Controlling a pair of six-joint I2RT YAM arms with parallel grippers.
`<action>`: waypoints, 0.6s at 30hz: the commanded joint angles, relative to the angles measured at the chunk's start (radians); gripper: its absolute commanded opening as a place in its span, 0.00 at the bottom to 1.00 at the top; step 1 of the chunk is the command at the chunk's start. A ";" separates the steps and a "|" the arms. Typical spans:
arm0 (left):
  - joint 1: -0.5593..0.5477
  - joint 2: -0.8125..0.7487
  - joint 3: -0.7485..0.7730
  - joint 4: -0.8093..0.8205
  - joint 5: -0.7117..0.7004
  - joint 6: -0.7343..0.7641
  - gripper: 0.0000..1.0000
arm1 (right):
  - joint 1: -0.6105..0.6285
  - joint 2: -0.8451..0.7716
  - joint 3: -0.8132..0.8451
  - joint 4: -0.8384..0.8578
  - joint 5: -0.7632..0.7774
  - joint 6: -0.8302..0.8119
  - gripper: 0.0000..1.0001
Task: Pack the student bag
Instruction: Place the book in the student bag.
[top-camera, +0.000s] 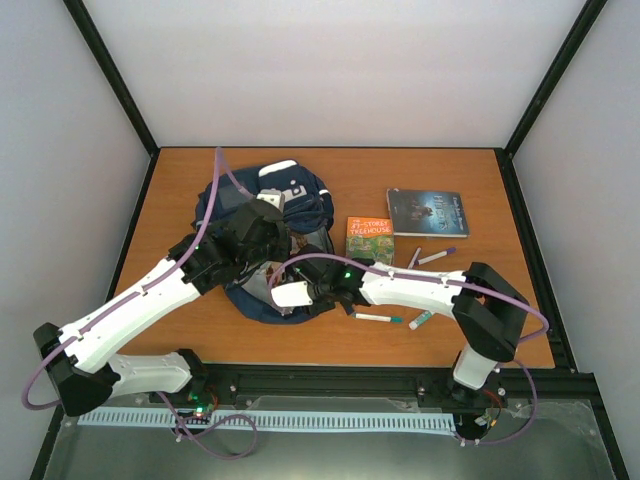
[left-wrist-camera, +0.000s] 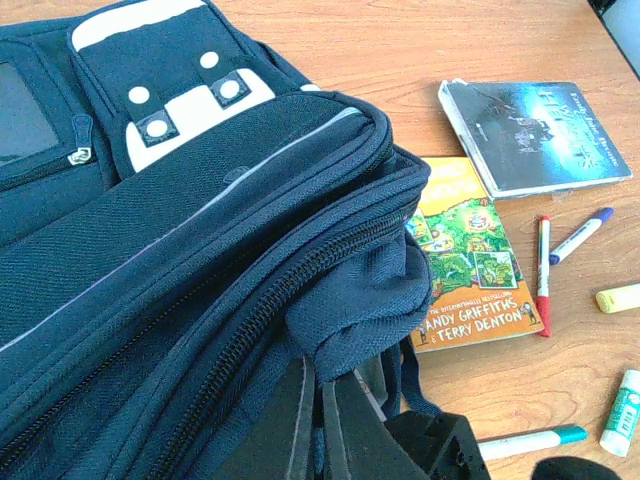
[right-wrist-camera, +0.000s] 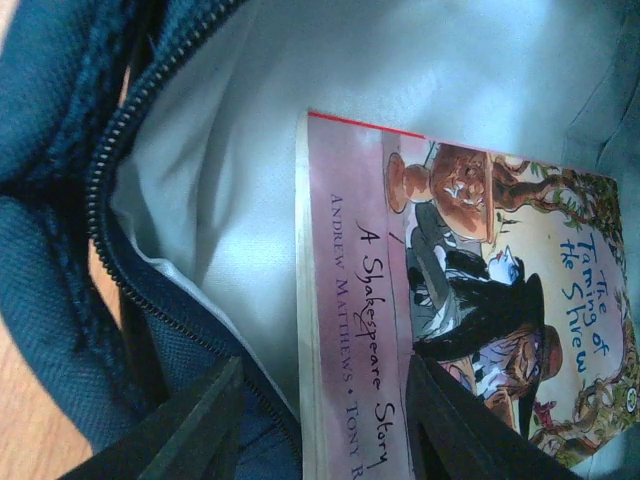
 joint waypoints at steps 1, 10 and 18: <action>0.005 -0.012 0.052 0.057 0.004 -0.014 0.01 | 0.009 0.041 0.014 0.049 0.053 -0.038 0.47; 0.006 -0.014 0.043 0.054 -0.006 0.000 0.01 | 0.009 0.075 -0.024 0.210 0.145 -0.149 0.40; 0.007 -0.007 0.029 0.069 0.023 -0.003 0.01 | -0.007 0.157 -0.007 0.340 0.197 -0.207 0.35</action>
